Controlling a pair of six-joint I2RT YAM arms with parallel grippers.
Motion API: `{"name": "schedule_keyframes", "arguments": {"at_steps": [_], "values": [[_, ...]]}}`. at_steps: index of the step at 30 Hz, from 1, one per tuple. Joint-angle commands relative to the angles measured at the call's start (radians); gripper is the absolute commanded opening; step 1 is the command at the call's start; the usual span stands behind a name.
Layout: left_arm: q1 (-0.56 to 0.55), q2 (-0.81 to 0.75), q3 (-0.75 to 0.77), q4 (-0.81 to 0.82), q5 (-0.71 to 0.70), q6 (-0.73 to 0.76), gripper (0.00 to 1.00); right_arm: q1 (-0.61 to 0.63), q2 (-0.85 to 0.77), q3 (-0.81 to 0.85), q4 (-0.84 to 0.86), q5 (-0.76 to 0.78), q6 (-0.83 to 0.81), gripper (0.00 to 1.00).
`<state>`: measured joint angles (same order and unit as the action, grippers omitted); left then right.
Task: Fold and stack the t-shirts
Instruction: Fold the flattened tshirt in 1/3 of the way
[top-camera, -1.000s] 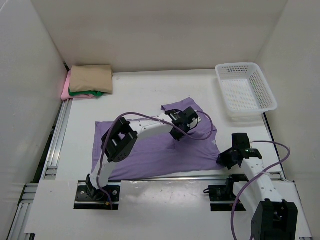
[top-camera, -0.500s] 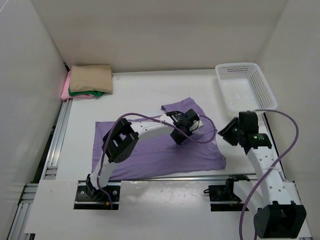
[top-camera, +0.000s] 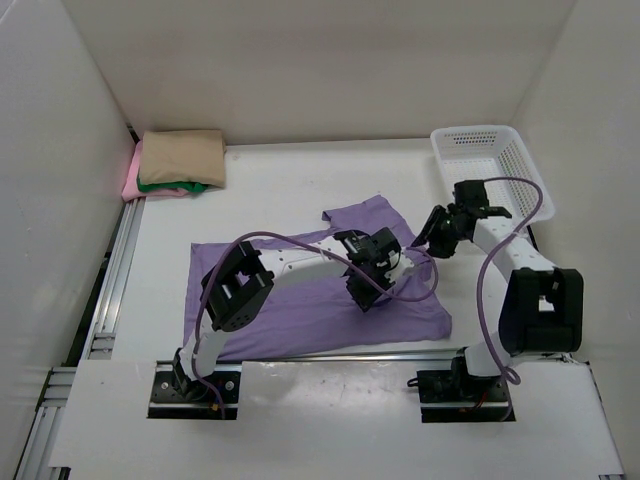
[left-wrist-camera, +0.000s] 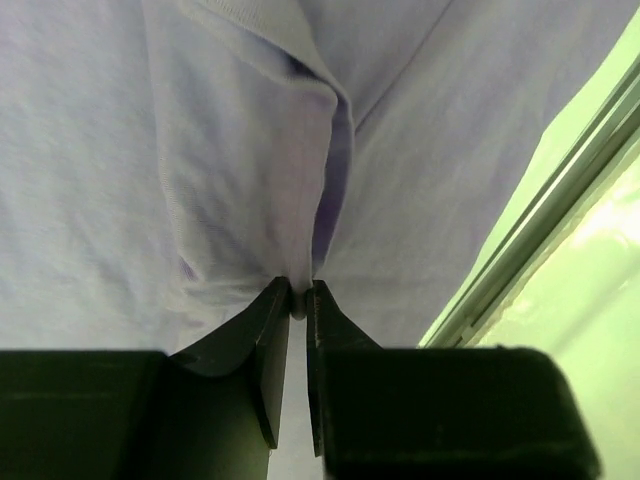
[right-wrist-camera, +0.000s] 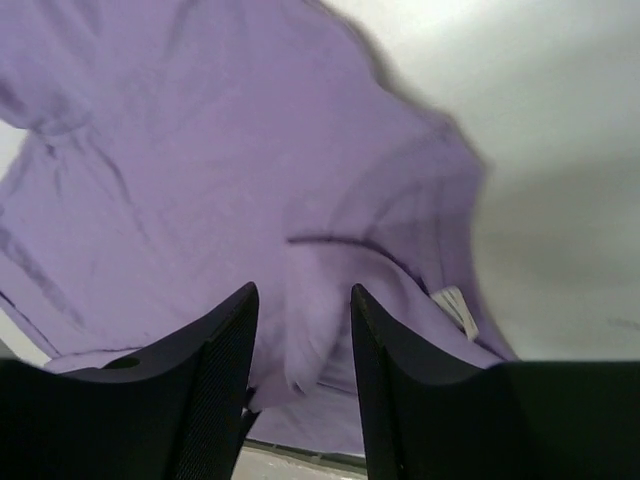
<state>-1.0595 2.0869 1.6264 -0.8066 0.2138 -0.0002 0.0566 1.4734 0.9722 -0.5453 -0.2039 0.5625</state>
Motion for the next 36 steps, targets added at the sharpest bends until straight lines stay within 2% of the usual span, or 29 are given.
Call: {"name": "schedule_keyframes", "arguments": {"at_steps": [1, 7, 12, 19, 26, 29, 33, 34, 36], "values": [[0.003, -0.083, -0.023, -0.005, 0.048, 0.000, 0.25, 0.041, 0.060, 0.112, 0.032, -0.074, -0.088, 0.49], [0.003, -0.065, -0.005, -0.005, 0.048, 0.000, 0.25, 0.130, 0.214, 0.249, -0.099, 0.061, -0.179, 0.51], [0.003, -0.056, 0.006, -0.005, 0.048, 0.000, 0.26, 0.183, 0.260, 0.249, -0.166, 0.120, -0.216, 0.51], [0.003, -0.056, 0.006, -0.005, 0.039, 0.000, 0.26, 0.230, 0.238, 0.195, -0.176, 0.149, -0.272, 0.51], [0.003, -0.047, 0.015, -0.005, 0.039, 0.000, 0.26, 0.270, 0.327, 0.217, -0.177, 0.196, -0.294, 0.50], [0.003, -0.047, 0.015, -0.005, 0.030, 0.000, 0.26, 0.279, 0.337, 0.226, -0.177, 0.205, -0.305, 0.45], [0.003, -0.047, 0.015, -0.005, 0.021, 0.000, 0.26, 0.279, 0.337, 0.217, -0.168, 0.205, -0.305, 0.23], [0.003, -0.047, 0.015, -0.005, 0.021, 0.000, 0.26, 0.279, 0.326, 0.208, -0.168, 0.205, -0.305, 0.11], [0.003, -0.047, 0.015, -0.005, 0.021, 0.000, 0.26, 0.279, 0.312, 0.207, -0.168, 0.231, -0.294, 0.03]]}}
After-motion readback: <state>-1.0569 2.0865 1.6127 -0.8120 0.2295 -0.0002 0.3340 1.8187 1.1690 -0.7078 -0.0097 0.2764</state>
